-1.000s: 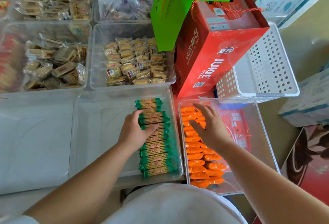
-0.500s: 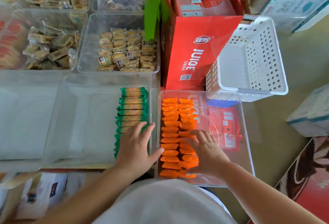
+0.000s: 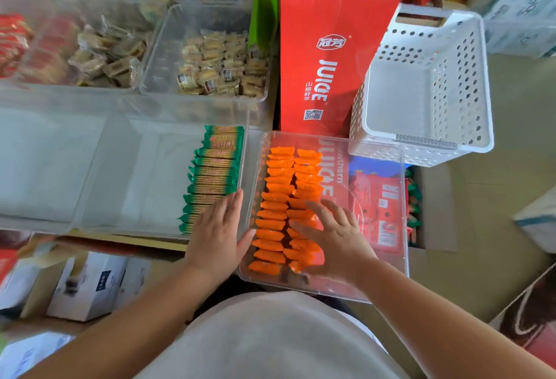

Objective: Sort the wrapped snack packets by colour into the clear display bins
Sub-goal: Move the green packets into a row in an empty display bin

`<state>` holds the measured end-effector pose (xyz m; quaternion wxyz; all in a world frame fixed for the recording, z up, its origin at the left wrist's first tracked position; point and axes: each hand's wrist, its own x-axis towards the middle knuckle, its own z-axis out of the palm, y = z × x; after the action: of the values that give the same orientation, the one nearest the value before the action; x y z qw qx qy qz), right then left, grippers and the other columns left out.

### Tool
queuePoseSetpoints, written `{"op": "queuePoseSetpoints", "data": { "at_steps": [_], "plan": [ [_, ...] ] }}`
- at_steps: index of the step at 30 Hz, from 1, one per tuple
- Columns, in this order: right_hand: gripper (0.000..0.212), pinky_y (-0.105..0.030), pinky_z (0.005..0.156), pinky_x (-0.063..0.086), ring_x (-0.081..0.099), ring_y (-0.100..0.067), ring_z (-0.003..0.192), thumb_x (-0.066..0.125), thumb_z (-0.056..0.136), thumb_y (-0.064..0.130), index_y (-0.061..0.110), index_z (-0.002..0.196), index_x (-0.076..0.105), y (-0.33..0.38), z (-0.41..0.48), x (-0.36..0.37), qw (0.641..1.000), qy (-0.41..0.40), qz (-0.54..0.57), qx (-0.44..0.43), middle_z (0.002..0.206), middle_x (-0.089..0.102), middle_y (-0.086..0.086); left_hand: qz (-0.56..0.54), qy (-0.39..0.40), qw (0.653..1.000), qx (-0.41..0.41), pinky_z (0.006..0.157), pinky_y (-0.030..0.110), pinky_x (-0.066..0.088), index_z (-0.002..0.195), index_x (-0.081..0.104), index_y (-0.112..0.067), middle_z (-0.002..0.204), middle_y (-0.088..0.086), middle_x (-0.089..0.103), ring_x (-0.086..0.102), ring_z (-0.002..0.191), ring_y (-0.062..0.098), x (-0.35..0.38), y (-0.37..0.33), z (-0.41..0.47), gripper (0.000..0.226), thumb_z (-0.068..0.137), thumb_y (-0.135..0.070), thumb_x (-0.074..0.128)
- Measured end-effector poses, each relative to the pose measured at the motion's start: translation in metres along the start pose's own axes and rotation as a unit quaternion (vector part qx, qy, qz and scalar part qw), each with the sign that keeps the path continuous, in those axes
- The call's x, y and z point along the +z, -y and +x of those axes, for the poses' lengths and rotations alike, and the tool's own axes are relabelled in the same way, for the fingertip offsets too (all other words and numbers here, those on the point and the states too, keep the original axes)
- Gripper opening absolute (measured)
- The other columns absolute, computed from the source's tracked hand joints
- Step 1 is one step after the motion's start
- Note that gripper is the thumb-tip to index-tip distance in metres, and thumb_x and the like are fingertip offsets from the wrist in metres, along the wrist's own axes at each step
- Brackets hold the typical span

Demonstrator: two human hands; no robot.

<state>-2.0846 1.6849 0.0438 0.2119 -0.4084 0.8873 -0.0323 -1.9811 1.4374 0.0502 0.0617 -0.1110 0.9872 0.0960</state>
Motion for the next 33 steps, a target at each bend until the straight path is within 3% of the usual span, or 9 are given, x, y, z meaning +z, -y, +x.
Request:
{"op": "queuePoseSetpoints", "data": {
  "at_steps": [3, 7, 11, 20, 24, 33],
  "plan": [
    [0.082, -0.05, 0.106, 0.042, 0.04, -0.028, 0.127, 0.06, 0.073, 0.08, 0.047, 0.145, 0.04, 0.001, -0.006, 0.008, 0.999, -0.028, 0.019, 0.011, 0.142, 0.038, 0.001, 0.0, 0.011, 1.0, -0.005, 0.114, 0.045, 0.038, 0.158, 0.015, -0.015, 0.157, 0.01, 0.037, 0.037, 0.142, 0.029, -0.002, -0.002, 0.0, 0.082, 0.096, -0.057, 0.045],
    [0.08, -0.043, 0.108, 0.043, 0.04, -0.024, 0.127, 0.063, 0.081, 0.068, 0.038, 0.15, 0.036, 0.003, -0.008, 0.015, 0.997, 0.006, 0.08, 0.017, 0.144, 0.033, 0.004, 0.0, 0.017, 1.0, -0.009, 0.11, 0.047, 0.043, 0.158, 0.016, -0.014, 0.155, 0.011, 0.04, 0.04, 0.14, 0.03, -0.003, -0.003, 0.0, 0.082, 0.094, -0.061, 0.034],
    [0.089, -0.043, 0.107, 0.044, 0.039, -0.023, 0.13, 0.065, 0.075, 0.074, 0.032, 0.148, 0.038, 0.009, -0.001, 0.011, 0.997, 0.03, 0.067, -0.002, 0.151, 0.025, 0.006, 0.0, 0.019, 1.0, -0.008, 0.108, 0.048, 0.045, 0.158, 0.016, -0.014, 0.153, 0.011, 0.042, 0.042, 0.138, 0.03, -0.002, -0.002, 0.001, 0.082, 0.094, -0.06, 0.039],
    [0.096, -0.042, 0.106, 0.044, 0.041, -0.024, 0.132, 0.07, 0.067, 0.072, 0.032, 0.148, 0.037, 0.001, 0.01, 0.006, 0.997, 0.047, 0.041, -0.035, 0.157, 0.021, 0.008, -0.012, 0.022, 1.0, -0.004, 0.108, 0.048, 0.044, 0.158, 0.014, -0.016, 0.155, 0.009, 0.039, 0.04, 0.139, 0.028, -0.001, -0.001, 0.003, 0.083, 0.095, -0.059, 0.047],
    [0.1, -0.042, 0.103, 0.047, 0.044, -0.027, 0.131, 0.072, 0.068, 0.065, 0.032, 0.151, 0.028, 0.0, 0.008, 0.012, 0.997, 0.042, 0.061, -0.026, 0.153, 0.022, 0.006, -0.011, 0.013, 1.0, 0.002, 0.104, 0.048, 0.048, 0.157, 0.018, -0.014, 0.15, 0.011, 0.044, 0.045, 0.135, 0.029, 0.0, 0.001, 0.003, 0.082, 0.094, -0.058, 0.048],
    [0.101, -0.043, 0.106, 0.045, 0.041, -0.026, 0.13, 0.074, 0.066, 0.074, 0.037, 0.149, 0.03, 0.003, 0.015, 0.012, 0.997, 0.05, 0.051, -0.021, 0.149, 0.024, 0.005, -0.008, 0.003, 1.0, 0.002, 0.104, 0.047, 0.048, 0.157, 0.018, -0.014, 0.151, 0.011, 0.043, 0.045, 0.135, 0.029, 0.004, 0.002, 0.002, 0.08, 0.096, -0.059, 0.042]
  ]
}}
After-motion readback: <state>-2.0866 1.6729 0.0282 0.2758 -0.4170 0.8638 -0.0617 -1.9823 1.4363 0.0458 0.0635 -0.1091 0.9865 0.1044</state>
